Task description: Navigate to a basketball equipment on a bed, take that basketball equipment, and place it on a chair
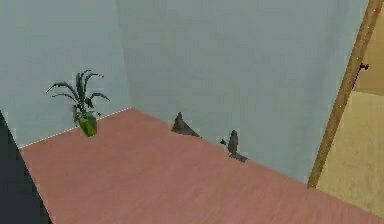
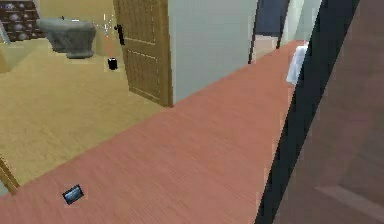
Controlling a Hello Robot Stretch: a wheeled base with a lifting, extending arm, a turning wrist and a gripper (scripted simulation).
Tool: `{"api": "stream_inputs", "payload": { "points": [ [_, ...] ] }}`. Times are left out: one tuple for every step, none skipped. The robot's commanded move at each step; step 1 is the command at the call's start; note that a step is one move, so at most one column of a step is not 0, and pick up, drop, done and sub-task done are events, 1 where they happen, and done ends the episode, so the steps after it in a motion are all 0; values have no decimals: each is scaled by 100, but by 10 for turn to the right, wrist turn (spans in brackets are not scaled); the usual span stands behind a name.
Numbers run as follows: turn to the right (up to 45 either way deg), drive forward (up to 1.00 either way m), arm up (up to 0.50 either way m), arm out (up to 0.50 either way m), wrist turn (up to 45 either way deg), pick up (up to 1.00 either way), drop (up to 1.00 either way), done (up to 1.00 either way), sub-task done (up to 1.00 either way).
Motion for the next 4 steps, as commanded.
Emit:
{"api": "stream_inputs", "payload": {
  "points": [
    [330,0,0,0,0,0,0,0,0],
    [0,25,0,0,0,0,0,0,0],
    [450,0,0,0,0,0,0,0,0],
    [30,0,0,0,0,0,0,0,0]
  ]
}}
